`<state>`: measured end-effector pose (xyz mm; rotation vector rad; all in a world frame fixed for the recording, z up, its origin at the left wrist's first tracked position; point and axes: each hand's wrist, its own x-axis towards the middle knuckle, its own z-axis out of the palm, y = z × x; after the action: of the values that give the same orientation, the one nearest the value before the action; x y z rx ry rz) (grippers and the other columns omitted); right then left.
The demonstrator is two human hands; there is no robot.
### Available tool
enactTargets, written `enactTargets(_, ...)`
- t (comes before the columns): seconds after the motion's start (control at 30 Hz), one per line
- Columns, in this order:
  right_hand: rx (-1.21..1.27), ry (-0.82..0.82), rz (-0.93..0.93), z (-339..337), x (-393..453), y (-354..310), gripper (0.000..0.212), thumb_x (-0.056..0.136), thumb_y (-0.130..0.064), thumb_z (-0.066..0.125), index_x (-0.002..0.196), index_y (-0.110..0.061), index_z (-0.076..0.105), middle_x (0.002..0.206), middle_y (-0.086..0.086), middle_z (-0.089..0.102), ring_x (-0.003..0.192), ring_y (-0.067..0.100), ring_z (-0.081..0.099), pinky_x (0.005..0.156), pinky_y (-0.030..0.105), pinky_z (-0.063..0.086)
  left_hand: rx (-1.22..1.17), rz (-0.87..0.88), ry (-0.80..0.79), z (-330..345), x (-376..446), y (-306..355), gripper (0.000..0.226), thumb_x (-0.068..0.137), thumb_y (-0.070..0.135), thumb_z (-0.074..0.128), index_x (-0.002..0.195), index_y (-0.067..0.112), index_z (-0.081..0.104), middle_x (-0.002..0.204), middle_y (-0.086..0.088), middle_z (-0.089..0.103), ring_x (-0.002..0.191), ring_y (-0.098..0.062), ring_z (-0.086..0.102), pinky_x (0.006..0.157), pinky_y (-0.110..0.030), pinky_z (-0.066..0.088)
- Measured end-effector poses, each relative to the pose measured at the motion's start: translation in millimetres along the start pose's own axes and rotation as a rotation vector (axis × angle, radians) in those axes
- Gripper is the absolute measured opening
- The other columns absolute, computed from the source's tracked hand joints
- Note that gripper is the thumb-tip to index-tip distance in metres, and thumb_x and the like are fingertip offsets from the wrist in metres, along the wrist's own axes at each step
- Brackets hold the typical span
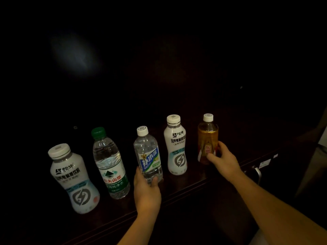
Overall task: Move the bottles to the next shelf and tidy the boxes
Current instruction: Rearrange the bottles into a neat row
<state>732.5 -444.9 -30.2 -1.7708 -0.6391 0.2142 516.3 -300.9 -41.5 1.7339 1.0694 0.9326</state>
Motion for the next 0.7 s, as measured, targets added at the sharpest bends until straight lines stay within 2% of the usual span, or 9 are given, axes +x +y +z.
enactTargets(0.07, -0.028, -0.001, -0.002, 5, 2, -2, 0.061, 0.069, -0.043, 0.080, 0.121, -0.036, 0.049, 0.110, -0.014, 0.057, 0.099, 0.010, 0.057, 0.079, 0.026, 0.044, 0.010, -0.003, 0.004, 1, 0, 0, 0.063, 0.088, 0.012, 0.062, 0.143, 0.024, 0.034, 0.139, -0.001, 0.049, 0.123, -0.021, 0.049, 0.096, -0.035, 0.040)
enactTargets(0.17, -0.181, 0.118, -0.029, 19, 2, -1, 0.076, 0.063, -0.048, 0.084, 0.126, -0.025, 0.047, 0.120, -0.003, 0.046, 0.098, 0.011, 0.049, 0.080, 0.029, 0.044, 0.006, -0.001, 0.001, 0, 0, -1, 0.063, 0.088, 0.012, 0.062, 0.144, 0.023, 0.034, 0.138, -0.001, 0.049, 0.122, -0.020, 0.050, 0.095, -0.034, 0.040)
enactTargets(0.23, -0.184, 0.151, -0.050, 23, 2, 1, 0.068, 0.066, -0.042, 0.082, 0.124, -0.023, 0.051, 0.117, -0.001, 0.049, 0.096, 0.012, 0.052, 0.073, 0.027, 0.043, -0.002, 0.005, -0.006, -1, 0, -1, 0.063, 0.088, 0.012, 0.062, 0.143, 0.024, 0.034, 0.138, 0.000, 0.050, 0.122, -0.019, 0.050, 0.096, -0.033, 0.041)
enactTargets(0.33, -0.111, 0.075, -0.024, 18, 6, 3, 0.059, 0.066, -0.032, 0.082, 0.117, -0.028, 0.053, 0.104, -0.009, 0.060, 0.089, 0.005, 0.058, 0.065, 0.020, 0.042, 0.001, 0.021, -0.001, -1, -1, -1, 0.062, 0.088, 0.012, 0.061, 0.143, 0.025, 0.034, 0.138, 0.000, 0.050, 0.122, -0.018, 0.050, 0.095, -0.032, 0.040)
enactTargets(0.43, -0.093, 0.027, 0.011, 14, 8, 3, 0.066, 0.067, -0.029, 0.082, 0.124, -0.029, 0.048, 0.095, -0.018, 0.059, 0.083, -0.003, 0.055, 0.063, 0.016, 0.038, 0.007, 0.023, -0.002, 0, -1, -1, 0.063, 0.088, 0.011, 0.061, 0.143, 0.025, 0.034, 0.139, 0.001, 0.048, 0.123, -0.019, 0.049, 0.096, -0.033, 0.039)
enactTargets(0.7, -0.041, -0.048, 0.063, 8, 16, 2, 0.067, 0.060, -0.034, 0.083, 0.116, -0.039, 0.045, 0.096, -0.018, 0.062, 0.087, 0.001, 0.057, 0.065, 0.018, 0.039, 0.008, -0.012, -0.007, -2, -1, 4, 0.062, 0.090, 0.012, 0.059, 0.145, 0.023, 0.031, 0.142, 0.000, 0.046, 0.125, -0.020, 0.048, 0.102, -0.039, 0.041)
